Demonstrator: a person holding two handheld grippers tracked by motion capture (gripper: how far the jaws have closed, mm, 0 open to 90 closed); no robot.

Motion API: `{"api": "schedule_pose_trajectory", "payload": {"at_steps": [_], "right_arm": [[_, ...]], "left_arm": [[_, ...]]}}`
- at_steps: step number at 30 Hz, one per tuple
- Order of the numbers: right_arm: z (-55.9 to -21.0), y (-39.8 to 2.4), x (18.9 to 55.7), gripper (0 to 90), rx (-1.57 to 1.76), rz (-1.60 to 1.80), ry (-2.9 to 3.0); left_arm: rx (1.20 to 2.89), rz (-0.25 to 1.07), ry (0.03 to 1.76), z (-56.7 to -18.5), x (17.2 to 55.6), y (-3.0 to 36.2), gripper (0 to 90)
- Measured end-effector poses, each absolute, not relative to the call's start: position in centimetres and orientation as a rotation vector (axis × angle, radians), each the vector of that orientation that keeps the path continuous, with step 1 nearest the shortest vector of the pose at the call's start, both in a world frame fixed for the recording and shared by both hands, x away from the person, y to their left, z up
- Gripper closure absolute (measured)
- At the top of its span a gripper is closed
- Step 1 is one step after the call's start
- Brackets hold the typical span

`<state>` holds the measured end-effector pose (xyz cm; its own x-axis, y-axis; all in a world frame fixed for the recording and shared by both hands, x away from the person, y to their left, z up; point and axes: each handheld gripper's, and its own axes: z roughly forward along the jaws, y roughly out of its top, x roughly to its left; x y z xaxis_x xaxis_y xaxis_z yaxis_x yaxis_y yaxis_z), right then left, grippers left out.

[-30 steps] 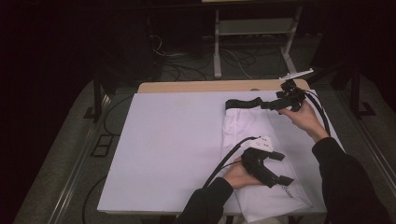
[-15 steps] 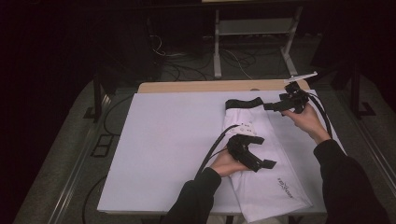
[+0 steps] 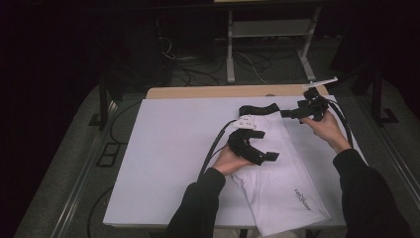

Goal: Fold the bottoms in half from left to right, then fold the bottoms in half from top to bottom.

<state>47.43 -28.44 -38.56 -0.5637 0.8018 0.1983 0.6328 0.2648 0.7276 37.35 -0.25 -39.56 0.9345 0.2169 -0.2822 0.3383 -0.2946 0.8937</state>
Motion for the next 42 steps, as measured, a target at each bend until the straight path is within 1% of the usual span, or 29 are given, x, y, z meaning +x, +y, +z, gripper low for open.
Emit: {"api": "schedule_pose_trajectory", "payload": {"at_steps": [7, 21, 34, 39, 42], "right_arm": [[-38.8, -28.5, 47.4, 0.0, 1.339, 1.183, 2.327], [-39.7, -28.4, 47.6, 0.0, 1.353, 1.179, 2.339], [-40.4, -28.5, 48.1, 0.0, 1.380, 1.160, 2.339], [-40.8, -28.6, 48.3, 0.0, 1.398, 1.156, 2.340], [-41.1, -28.5, 48.5, 0.0, 1.416, 1.150, 2.345]], "left_arm": [[1.892, -0.094, 0.455, -39.1, 38.6, 0.9, 0.0], [1.880, -0.022, 0.592, -39.8, 41.1, 3.0, 0.0], [1.862, -0.002, 0.699, -40.1, 43.4, 4.3, 0.0], [1.881, -0.009, 0.749, -40.7, 44.5, 4.7, 0.0], [1.863, -0.024, 0.792, -41.2, 45.2, 5.1, 0.0]]}}
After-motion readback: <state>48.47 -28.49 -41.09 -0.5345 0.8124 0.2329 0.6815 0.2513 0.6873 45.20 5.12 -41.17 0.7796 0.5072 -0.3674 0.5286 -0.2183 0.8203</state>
